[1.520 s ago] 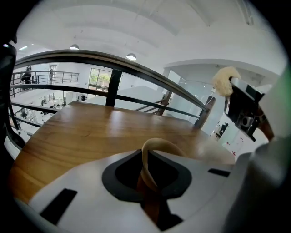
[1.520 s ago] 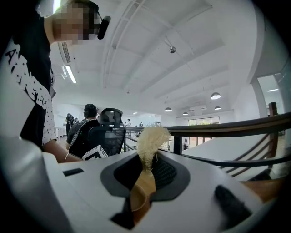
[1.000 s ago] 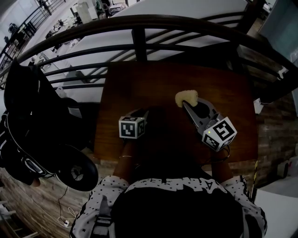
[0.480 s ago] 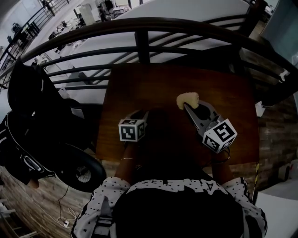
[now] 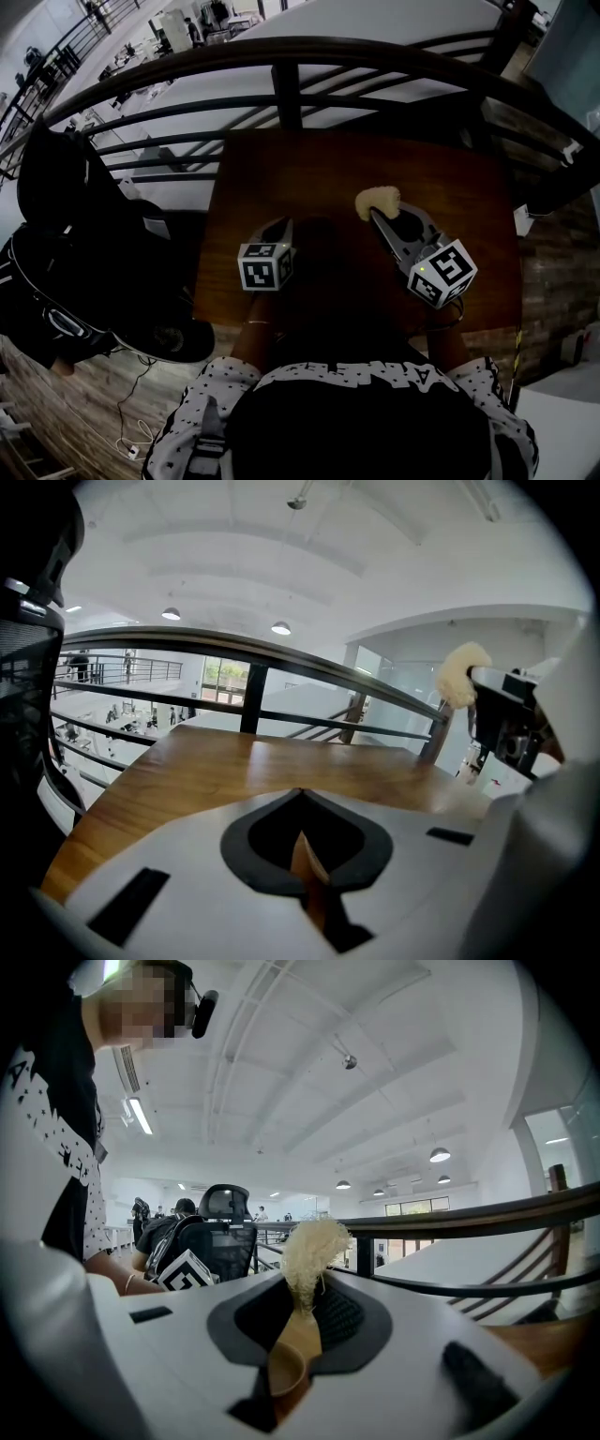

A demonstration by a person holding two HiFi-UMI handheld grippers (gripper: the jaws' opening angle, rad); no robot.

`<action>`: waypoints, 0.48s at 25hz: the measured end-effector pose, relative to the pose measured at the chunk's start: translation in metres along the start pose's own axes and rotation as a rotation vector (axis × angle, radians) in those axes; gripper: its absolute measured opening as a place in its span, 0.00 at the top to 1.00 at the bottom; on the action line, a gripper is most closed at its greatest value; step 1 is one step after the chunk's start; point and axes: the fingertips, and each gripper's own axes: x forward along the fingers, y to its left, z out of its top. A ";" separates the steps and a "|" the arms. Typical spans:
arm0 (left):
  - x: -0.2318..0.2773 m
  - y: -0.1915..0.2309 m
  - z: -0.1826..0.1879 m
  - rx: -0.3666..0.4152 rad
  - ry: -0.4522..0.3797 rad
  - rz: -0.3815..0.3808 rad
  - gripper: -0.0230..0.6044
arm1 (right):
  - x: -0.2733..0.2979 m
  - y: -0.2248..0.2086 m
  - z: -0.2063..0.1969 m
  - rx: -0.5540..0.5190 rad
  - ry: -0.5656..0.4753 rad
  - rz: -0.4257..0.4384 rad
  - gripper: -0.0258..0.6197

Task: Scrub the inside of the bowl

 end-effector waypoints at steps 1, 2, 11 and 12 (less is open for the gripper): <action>-0.001 -0.002 0.002 0.007 -0.002 -0.002 0.94 | 0.000 0.000 -0.001 0.000 0.000 0.001 0.87; -0.003 -0.005 0.004 0.015 -0.003 -0.004 0.94 | -0.001 0.000 -0.001 -0.001 0.000 0.001 0.87; -0.019 -0.029 0.038 0.062 -0.071 -0.061 0.94 | -0.003 0.003 0.005 -0.007 -0.005 0.001 0.87; -0.021 -0.032 0.042 0.068 -0.079 -0.069 0.94 | -0.003 0.003 0.006 -0.007 -0.006 -0.001 0.87</action>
